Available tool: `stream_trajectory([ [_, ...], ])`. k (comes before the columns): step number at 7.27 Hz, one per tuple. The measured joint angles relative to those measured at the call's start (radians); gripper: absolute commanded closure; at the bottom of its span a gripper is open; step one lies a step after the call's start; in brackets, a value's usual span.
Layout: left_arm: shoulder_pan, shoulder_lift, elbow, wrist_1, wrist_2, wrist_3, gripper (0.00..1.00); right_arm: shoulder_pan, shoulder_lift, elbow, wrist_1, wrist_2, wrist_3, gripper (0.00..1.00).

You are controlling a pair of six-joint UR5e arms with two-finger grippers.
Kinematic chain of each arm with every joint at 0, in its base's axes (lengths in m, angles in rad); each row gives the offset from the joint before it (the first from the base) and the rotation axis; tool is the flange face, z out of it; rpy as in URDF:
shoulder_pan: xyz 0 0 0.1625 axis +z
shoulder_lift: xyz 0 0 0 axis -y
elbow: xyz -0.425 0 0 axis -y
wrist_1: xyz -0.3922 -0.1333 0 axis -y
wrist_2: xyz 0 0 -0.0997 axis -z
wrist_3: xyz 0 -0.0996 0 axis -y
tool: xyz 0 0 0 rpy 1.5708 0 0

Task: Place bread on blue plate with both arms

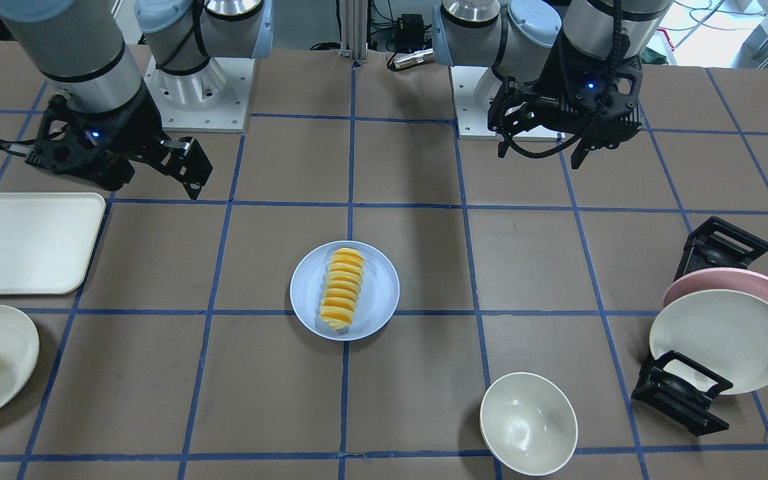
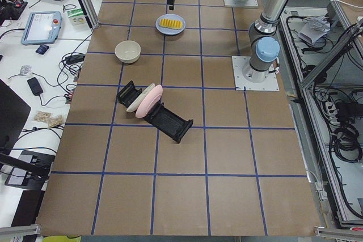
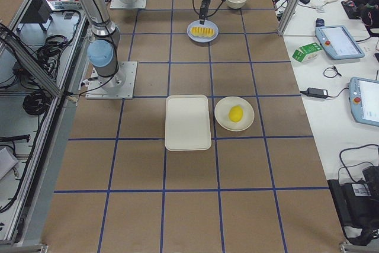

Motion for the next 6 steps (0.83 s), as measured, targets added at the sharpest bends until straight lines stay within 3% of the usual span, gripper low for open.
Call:
stream_trajectory([
  [6,0.002,-0.003,0.001,0.003,-0.007,-0.005,0.0,-0.018,-0.075,0.012,0.031,0.036,-0.019,0.0],
])
